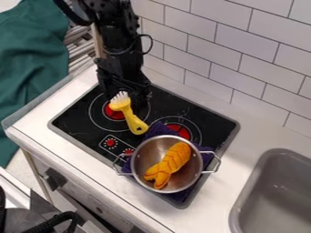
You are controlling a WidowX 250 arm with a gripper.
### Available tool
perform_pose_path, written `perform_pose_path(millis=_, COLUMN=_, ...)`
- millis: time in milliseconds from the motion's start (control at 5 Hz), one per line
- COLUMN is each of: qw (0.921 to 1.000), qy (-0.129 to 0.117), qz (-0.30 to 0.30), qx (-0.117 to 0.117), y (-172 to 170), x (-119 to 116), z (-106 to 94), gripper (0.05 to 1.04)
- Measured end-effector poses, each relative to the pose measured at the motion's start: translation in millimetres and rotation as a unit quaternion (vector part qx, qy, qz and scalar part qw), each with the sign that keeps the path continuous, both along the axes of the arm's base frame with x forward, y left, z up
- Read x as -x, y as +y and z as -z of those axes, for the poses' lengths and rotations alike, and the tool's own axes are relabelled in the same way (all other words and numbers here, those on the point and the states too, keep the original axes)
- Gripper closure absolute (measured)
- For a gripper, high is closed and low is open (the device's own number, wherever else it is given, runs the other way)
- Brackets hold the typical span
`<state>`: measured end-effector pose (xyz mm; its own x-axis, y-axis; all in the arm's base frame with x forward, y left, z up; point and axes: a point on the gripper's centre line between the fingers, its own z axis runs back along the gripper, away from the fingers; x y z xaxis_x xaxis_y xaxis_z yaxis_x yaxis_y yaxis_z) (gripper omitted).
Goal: Move the yellow brush to the upper right of the burner
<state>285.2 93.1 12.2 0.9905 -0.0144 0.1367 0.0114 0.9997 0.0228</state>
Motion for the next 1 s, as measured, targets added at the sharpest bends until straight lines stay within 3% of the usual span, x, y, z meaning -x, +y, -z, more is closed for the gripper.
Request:
perform_pose_path(millis=400, qw=0.9996, qy=0.025, qz=-0.003, qx=0.016, y=1, x=5, z=15.5, gripper=0.082)
perform_pose_path(millis=800, qw=0.9992, qy=0.028, qz=-0.021, qx=0.021, y=6, x=0, z=24.4, gripper=0.082)
perform_pose_path(millis=1000, qw=0.9889, qy=0.027, qz=-0.146, qx=0.005, y=15, x=-7, z=31.9, gripper=0.082)
